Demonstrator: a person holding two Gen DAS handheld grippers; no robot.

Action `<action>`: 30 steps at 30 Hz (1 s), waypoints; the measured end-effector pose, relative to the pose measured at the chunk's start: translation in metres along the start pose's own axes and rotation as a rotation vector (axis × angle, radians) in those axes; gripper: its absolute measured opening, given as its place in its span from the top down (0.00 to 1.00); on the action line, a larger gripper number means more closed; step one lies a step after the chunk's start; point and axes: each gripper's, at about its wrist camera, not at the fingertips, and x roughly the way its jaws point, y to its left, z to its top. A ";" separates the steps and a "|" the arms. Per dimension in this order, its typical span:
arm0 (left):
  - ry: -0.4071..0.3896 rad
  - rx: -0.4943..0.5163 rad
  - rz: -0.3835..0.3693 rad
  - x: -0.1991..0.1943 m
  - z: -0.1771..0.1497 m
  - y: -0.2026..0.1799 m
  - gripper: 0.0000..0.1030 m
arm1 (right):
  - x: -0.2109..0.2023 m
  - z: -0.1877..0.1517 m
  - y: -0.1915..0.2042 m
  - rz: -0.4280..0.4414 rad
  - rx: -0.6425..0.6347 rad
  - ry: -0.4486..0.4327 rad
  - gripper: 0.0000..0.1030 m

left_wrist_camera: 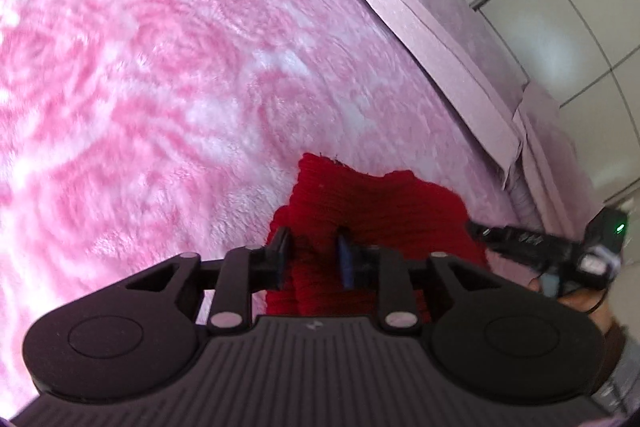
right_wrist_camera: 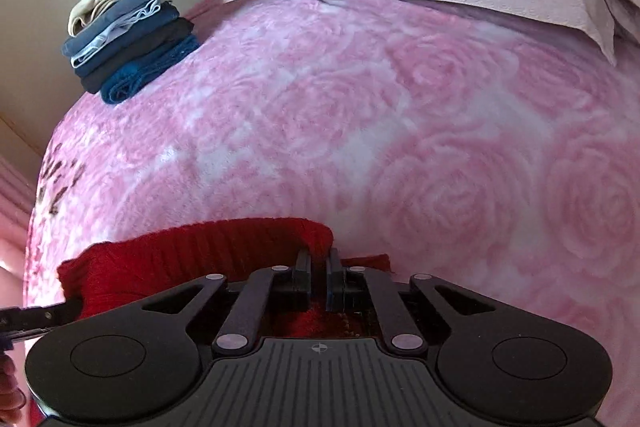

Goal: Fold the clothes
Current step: 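Lift the strip end with both grippers and fold it toward the other end, then lower the folded end with both grippers and open them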

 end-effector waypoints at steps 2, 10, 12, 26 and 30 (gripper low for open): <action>0.009 -0.002 0.022 -0.007 0.001 -0.004 0.69 | -0.019 -0.001 -0.002 -0.033 0.035 -0.042 0.31; -0.007 -0.112 0.044 -0.072 -0.034 -0.014 0.54 | -0.126 -0.068 -0.002 -0.052 0.188 -0.129 0.31; 0.009 -0.173 0.025 -0.082 -0.050 -0.011 0.51 | -0.141 -0.094 0.001 -0.004 0.238 -0.100 0.31; -0.001 -0.094 0.185 -0.059 -0.083 -0.028 0.71 | -0.097 -0.113 0.057 -0.135 0.045 -0.085 0.87; -0.008 -0.088 0.248 -0.092 -0.077 -0.046 0.71 | -0.117 -0.109 0.068 -0.182 0.024 -0.056 0.75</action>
